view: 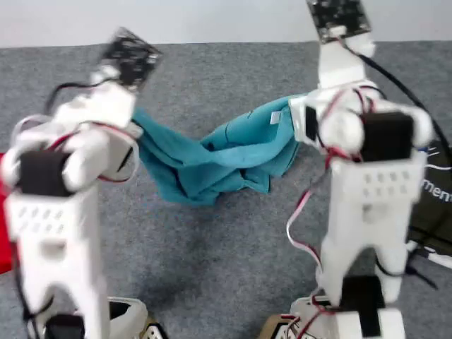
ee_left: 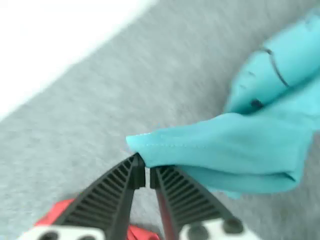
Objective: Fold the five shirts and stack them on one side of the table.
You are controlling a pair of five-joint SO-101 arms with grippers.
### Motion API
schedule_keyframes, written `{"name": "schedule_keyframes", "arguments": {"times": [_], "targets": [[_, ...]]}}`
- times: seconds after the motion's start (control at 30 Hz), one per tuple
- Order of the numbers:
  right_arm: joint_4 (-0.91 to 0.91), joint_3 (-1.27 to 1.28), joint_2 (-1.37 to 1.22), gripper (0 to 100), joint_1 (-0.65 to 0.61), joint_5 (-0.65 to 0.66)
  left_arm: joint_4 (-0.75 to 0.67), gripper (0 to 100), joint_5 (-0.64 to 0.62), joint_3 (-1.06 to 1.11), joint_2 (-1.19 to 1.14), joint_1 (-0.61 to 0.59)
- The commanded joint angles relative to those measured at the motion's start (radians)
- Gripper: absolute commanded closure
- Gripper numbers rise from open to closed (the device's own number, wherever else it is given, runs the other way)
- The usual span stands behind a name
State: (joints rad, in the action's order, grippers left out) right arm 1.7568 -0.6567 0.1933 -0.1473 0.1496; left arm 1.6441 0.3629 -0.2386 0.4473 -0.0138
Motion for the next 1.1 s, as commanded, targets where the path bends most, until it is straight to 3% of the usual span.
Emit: {"name": "schedule_keyframes", "arguments": {"times": [0.0, 0.23, 0.7, 1.07], "targets": [[0.036, -0.011, 0.125, 98.8, 0.001, -0.008, 0.002, 100, -0.046, -0.094, 0.132, -0.077], [0.024, -0.011, 0.282, 98.8, 0.094, -0.014, 0.002, 100, -0.044, -0.283, 0.267, -0.218], [0.033, -0.011, 0.501, 98.8, 0.14, -0.003, 0.002, 100, -0.044, -0.57, 0.356, -0.262], [0.041, -0.005, 0.688, 98.8, 0.14, 0.103, -0.077, 100, 0.017, -0.771, 0.359, -0.322]]}}
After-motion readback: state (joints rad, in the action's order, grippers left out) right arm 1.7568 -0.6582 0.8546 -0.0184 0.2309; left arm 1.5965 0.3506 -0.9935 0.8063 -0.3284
